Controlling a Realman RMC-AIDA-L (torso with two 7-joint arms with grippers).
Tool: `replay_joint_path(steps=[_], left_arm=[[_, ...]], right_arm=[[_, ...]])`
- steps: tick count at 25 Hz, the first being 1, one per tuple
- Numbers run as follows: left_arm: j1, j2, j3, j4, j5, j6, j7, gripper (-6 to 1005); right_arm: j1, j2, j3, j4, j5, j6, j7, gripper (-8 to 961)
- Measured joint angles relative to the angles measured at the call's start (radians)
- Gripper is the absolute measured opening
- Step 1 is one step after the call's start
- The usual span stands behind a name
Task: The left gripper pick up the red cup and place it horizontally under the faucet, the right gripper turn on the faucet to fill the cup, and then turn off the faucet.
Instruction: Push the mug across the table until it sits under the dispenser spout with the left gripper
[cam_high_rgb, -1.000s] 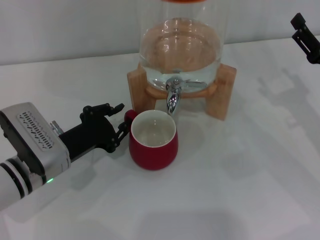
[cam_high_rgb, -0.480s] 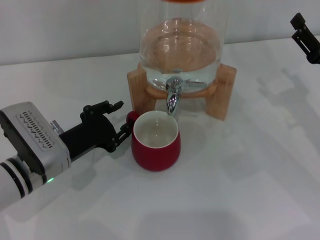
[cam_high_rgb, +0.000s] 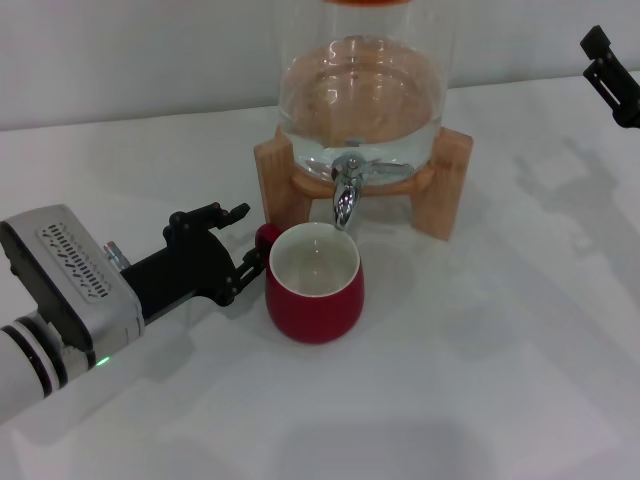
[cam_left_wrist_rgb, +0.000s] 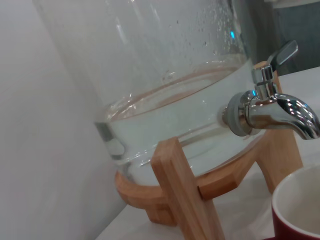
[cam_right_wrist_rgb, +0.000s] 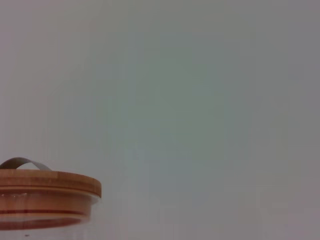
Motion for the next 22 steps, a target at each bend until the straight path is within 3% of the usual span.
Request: replay_joint_path(steps=[14,19,22], left_arm=[[-0.001,-0.002,0.000,0.000,-0.005,0.012,0.000,488],[-0.002,-0.003,0.000,-0.002,-0.005,0.022,0.000,636],[-0.002,-0.003,0.000,-0.003,-0.005,0.025,0.000,645]], right_arm=[[0.000,0.000,0.000,0.000,0.000,0.000,0.000,819],[0.000,0.000,0.000,0.000,0.000,0.000,0.000,819],[0.000,0.000,0.000,0.000,0.000,0.000,0.000,820]])
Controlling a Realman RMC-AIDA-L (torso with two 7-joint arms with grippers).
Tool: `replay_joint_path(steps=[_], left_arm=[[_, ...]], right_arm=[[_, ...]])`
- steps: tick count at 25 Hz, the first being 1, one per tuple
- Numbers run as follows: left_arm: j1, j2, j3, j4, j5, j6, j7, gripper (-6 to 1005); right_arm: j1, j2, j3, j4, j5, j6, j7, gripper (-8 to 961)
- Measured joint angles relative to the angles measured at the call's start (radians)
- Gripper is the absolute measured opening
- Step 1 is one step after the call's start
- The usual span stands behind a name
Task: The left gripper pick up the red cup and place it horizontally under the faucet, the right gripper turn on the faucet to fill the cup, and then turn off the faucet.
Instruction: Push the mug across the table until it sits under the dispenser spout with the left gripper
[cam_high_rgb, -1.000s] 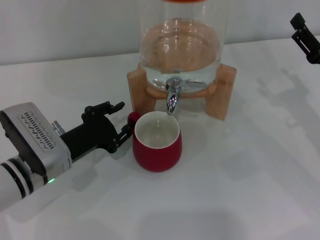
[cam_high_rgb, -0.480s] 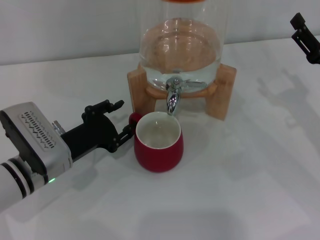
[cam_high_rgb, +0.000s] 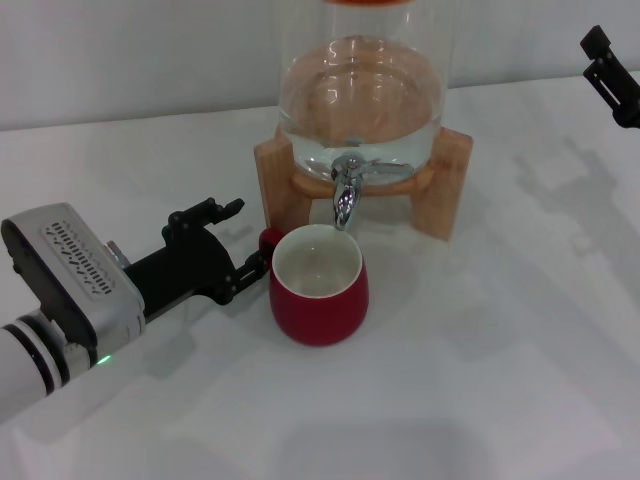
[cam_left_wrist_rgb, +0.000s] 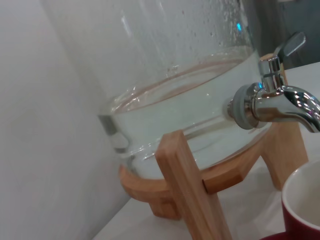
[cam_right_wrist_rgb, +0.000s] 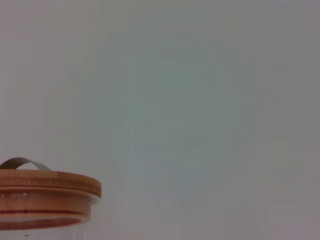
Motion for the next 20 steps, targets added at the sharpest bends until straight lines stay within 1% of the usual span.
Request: replay_joint_path(steps=[20], left_arm=[[-0.010,0.002,0.000,-0.010,0.001,0.014,0.002,702]], right_arm=[[0.001,0.000,-0.002,-0.010,0.000,-0.001,0.000,806]])
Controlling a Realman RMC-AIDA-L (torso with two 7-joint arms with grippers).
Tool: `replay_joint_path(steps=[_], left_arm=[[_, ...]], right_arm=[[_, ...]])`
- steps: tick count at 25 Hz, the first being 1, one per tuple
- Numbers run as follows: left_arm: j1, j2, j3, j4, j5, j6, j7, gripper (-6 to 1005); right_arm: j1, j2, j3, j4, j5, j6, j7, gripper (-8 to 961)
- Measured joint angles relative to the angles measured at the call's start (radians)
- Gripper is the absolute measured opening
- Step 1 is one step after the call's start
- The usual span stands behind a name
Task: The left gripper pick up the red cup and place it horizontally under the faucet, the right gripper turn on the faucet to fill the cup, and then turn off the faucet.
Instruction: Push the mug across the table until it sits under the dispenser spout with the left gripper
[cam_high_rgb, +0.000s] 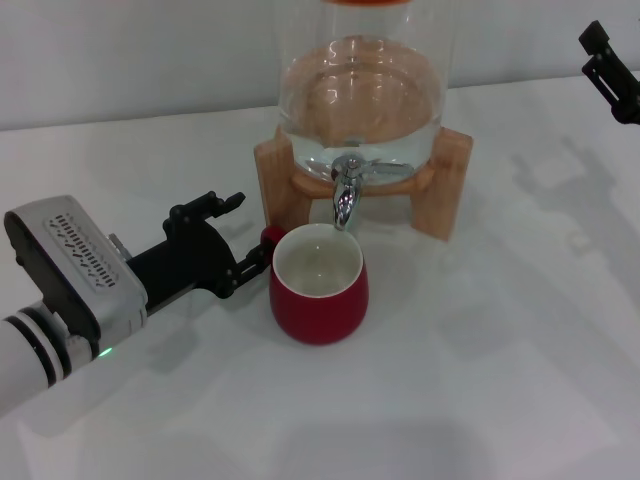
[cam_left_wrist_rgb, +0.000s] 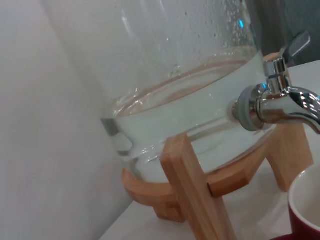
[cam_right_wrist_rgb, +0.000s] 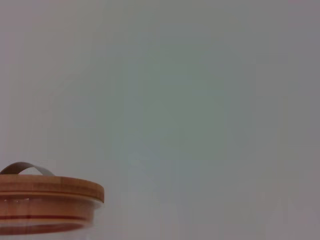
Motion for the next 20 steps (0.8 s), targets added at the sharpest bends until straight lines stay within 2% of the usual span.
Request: replay_joint_path(steps=[7,13,20], left_arm=[[-0.007,0.000,0.000,-0.001,0.002,0.000,0.002,721],[-0.008,0.000,0.000,0.004,0.006,0.000,0.003,739],[-0.006,0.000,0.007,0.000,0.007,0.010,0.004,759]], right_arm=[[0.000,0.000,0.000,-0.001,0.000,0.001,0.000,800],[0.000,0.000,0.000,-0.001,0.000,0.006,0.000,718],[0.000,0.000,0.002,-0.001,0.006,0.010,0.000,718]])
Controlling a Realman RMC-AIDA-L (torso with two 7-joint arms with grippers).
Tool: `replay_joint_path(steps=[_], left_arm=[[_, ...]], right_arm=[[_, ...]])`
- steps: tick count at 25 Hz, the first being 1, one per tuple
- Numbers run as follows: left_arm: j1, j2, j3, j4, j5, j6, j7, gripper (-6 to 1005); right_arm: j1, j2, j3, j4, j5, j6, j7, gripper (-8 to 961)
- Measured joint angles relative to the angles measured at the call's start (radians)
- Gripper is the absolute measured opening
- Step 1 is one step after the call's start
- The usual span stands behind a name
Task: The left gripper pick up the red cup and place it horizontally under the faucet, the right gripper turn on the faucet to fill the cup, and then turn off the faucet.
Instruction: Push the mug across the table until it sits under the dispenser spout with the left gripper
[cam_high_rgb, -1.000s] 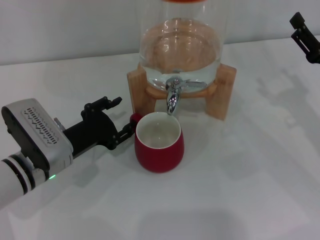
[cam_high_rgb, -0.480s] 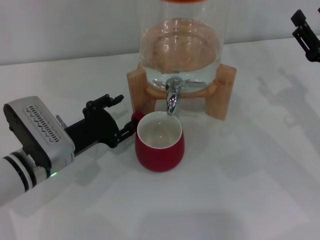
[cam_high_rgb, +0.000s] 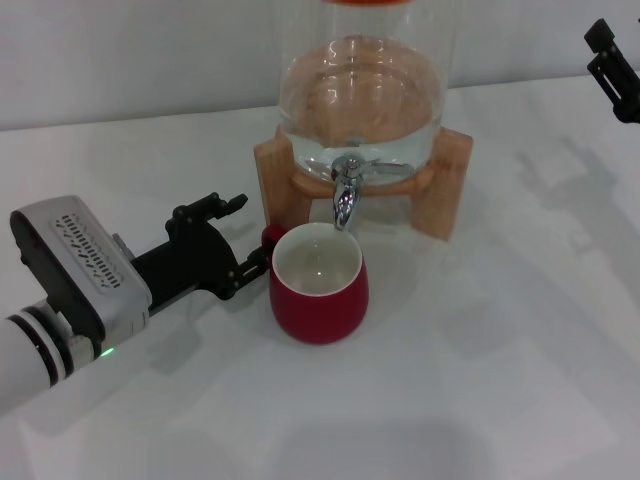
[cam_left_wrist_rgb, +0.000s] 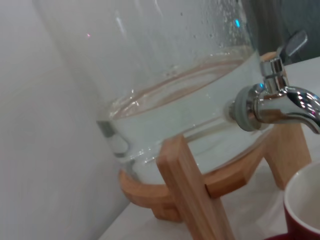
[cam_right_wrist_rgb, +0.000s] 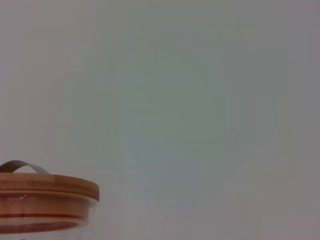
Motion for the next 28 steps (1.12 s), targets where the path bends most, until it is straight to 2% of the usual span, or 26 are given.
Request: replay_joint_path(steps=[21,28], left_arm=[[0.006,-0.003,0.015,-0.009,-0.008,0.017,-0.003,827],[0.053,-0.002,0.042,-0.067,-0.004,0.046,0.001,832]], right_arm=[[0.000,0.002,-0.002,0.000,-0.003,-0.007,0.000,718],[0.000,0.002,-0.002,0.000,-0.003,-0.005,0.000,719]])
